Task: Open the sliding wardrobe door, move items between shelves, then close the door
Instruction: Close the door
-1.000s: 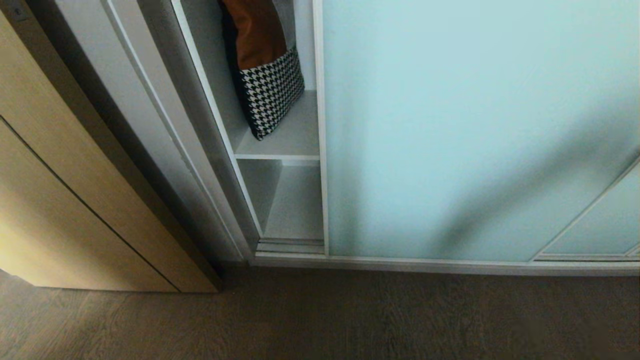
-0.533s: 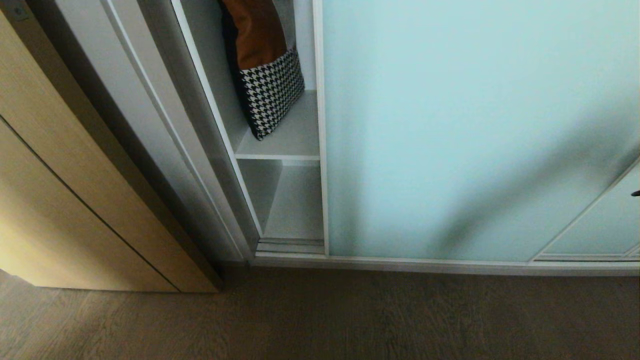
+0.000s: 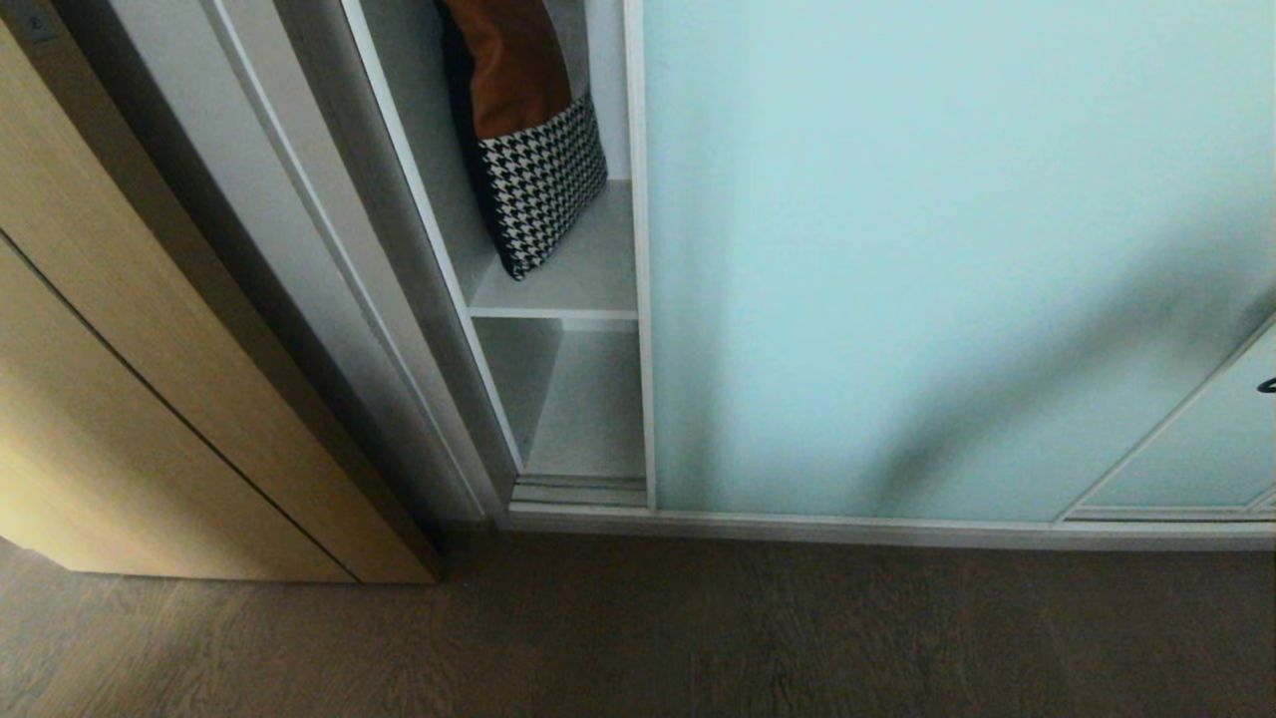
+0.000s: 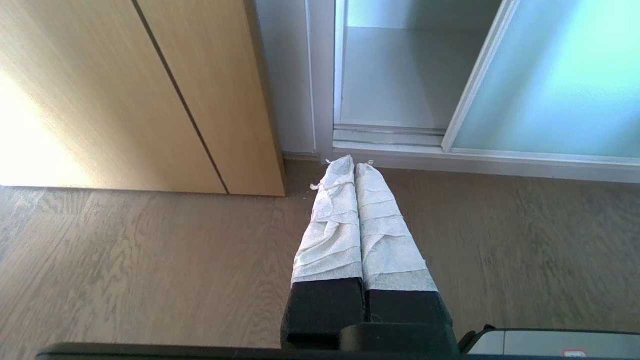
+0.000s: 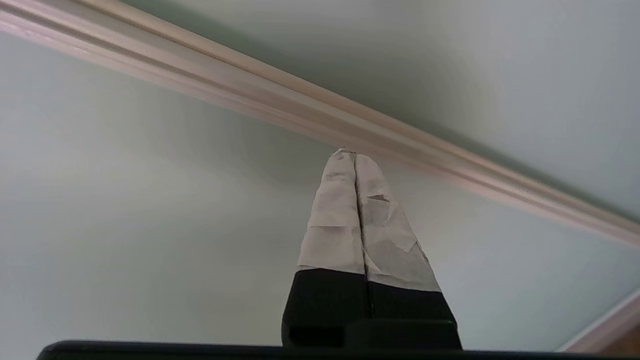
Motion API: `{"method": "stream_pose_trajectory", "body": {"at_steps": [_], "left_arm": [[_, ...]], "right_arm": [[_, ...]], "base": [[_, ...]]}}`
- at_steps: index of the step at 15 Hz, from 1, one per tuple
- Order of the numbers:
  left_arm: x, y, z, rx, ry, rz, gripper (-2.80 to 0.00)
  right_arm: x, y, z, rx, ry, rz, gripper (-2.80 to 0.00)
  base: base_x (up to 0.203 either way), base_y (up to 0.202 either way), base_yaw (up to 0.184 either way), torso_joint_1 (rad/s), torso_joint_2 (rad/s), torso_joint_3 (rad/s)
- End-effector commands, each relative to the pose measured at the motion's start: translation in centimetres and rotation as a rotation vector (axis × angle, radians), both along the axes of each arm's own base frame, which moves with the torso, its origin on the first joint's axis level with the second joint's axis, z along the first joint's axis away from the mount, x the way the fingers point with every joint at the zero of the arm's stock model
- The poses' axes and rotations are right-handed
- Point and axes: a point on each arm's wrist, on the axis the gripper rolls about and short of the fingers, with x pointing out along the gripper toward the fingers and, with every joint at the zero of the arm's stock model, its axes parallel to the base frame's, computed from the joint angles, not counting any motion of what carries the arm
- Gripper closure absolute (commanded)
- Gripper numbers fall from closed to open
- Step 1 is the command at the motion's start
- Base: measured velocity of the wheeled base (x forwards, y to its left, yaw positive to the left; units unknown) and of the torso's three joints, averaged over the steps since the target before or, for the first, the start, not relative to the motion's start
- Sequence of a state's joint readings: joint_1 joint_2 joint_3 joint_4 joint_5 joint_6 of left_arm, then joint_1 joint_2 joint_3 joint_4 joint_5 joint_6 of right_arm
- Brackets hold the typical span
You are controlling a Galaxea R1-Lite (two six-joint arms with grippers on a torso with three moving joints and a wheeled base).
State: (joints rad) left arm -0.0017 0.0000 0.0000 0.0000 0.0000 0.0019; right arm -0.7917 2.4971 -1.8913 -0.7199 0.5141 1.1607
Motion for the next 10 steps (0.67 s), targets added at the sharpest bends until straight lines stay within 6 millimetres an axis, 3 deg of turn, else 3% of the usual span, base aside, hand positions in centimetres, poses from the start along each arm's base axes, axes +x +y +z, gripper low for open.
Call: {"method": "stream_pose_trajectory", "body": {"at_steps": [1, 4, 10], "left_arm": [[0.0, 0.0, 0.0, 0.001, 0.0, 0.0, 0.0], [0.0, 0.0, 0.0, 0.001, -0.001, 0.0, 0.0], [0.0, 0.0, 0.0, 0.001, 0.0, 0.0, 0.0]], "right_arm": [[0.6, -0.1, -1.4, -0.012, -0.006, 0.01, 0.0], [1.1, -0.2, -1.4, -0.088, -0.028, -0.009, 0.0], [2.0, 0.0, -3.5, -0.108, -0.021, 0.012, 0.0]], "base": [[0.0, 0.0, 0.0, 0.0, 0.0, 0.0], [0.0, 0.0, 0.0, 0.0, 0.0, 0.0], [0.0, 0.0, 0.0, 0.0, 0.0, 0.0]]}}
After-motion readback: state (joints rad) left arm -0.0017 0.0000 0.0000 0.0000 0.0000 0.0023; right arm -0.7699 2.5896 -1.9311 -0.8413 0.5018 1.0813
